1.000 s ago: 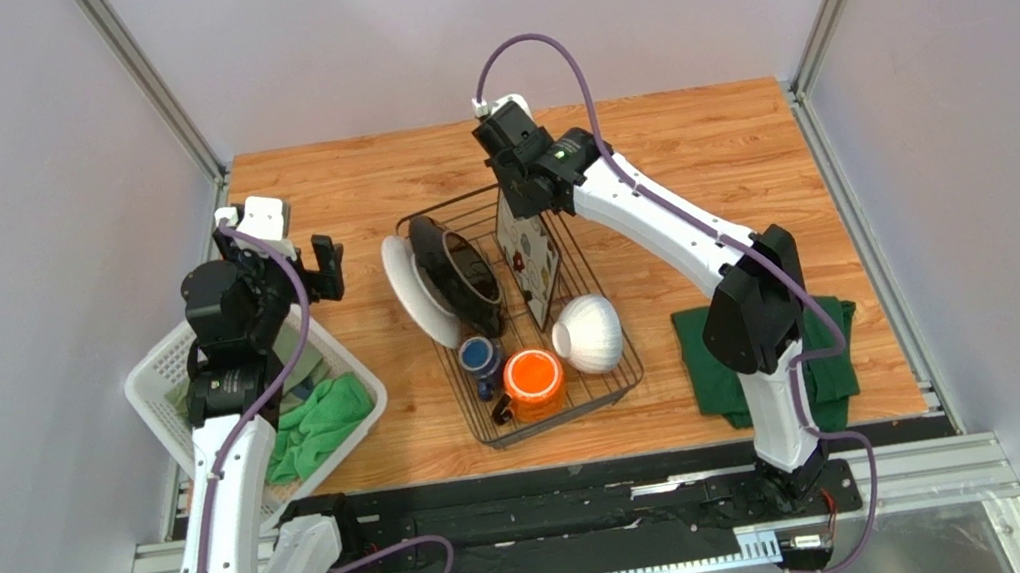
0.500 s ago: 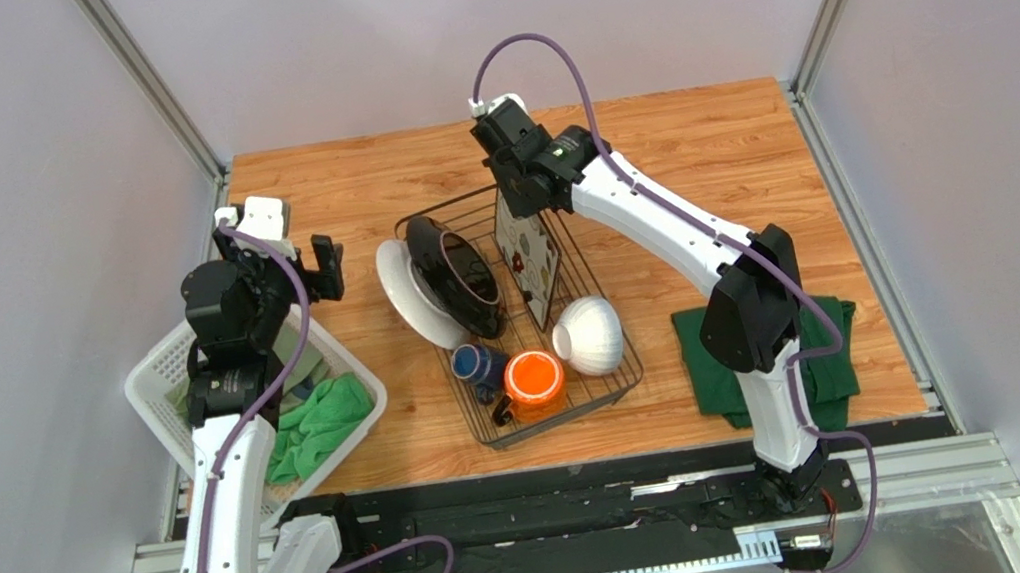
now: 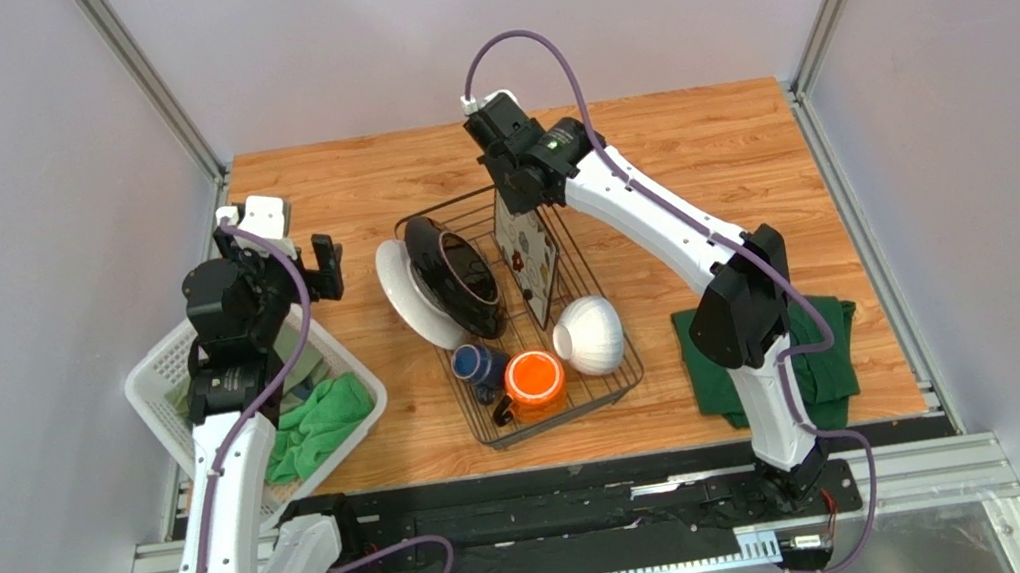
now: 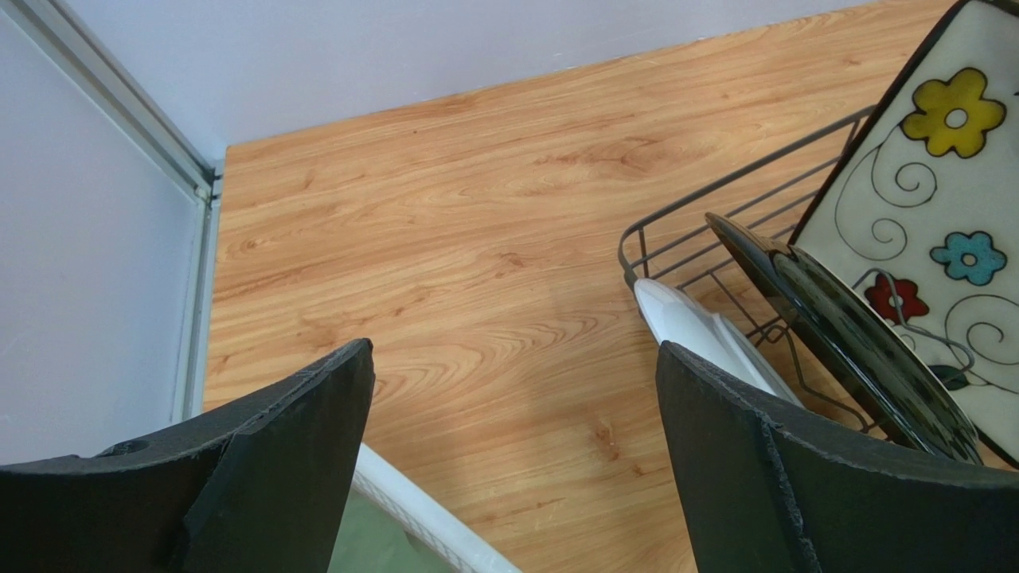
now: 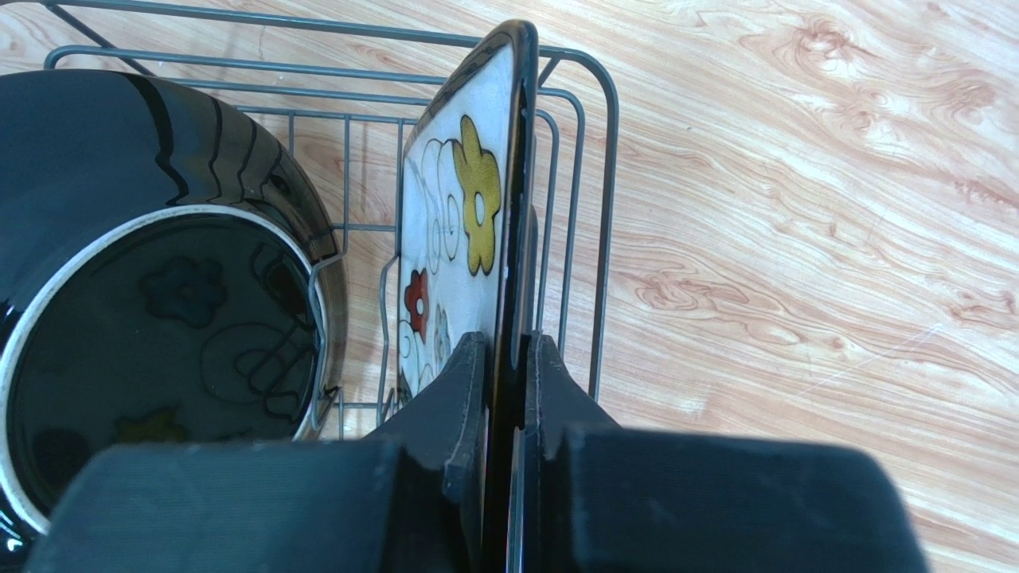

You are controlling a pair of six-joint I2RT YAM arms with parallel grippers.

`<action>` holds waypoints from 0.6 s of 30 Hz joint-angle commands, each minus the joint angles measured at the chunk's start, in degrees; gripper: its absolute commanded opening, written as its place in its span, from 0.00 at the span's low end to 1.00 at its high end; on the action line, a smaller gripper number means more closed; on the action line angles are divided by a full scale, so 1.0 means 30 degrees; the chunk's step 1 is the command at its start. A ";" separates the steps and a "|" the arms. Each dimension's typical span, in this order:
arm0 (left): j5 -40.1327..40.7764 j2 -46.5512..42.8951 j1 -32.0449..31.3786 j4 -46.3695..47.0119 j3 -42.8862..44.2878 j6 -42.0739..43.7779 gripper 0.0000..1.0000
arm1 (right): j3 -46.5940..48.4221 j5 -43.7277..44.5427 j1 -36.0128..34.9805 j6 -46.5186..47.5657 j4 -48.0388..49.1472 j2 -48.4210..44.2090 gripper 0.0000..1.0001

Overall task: Unload the mixed dishes from the dish rack
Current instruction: Pick up the plate from the dish rack.

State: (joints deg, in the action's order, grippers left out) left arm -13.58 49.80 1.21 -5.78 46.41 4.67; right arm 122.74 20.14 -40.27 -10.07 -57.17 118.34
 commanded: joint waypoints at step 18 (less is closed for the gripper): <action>0.0544 -0.0282 0.0006 0.0110 0.0232 0.0407 0.95 | 0.2974 0.2953 -0.0170 0.3296 0.0950 -0.1304 0.00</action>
State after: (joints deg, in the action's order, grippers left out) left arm -12.08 49.63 1.21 -5.80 46.41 4.86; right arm 125.54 22.44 -41.19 -5.93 -58.11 118.48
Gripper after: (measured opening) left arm 0.953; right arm 0.082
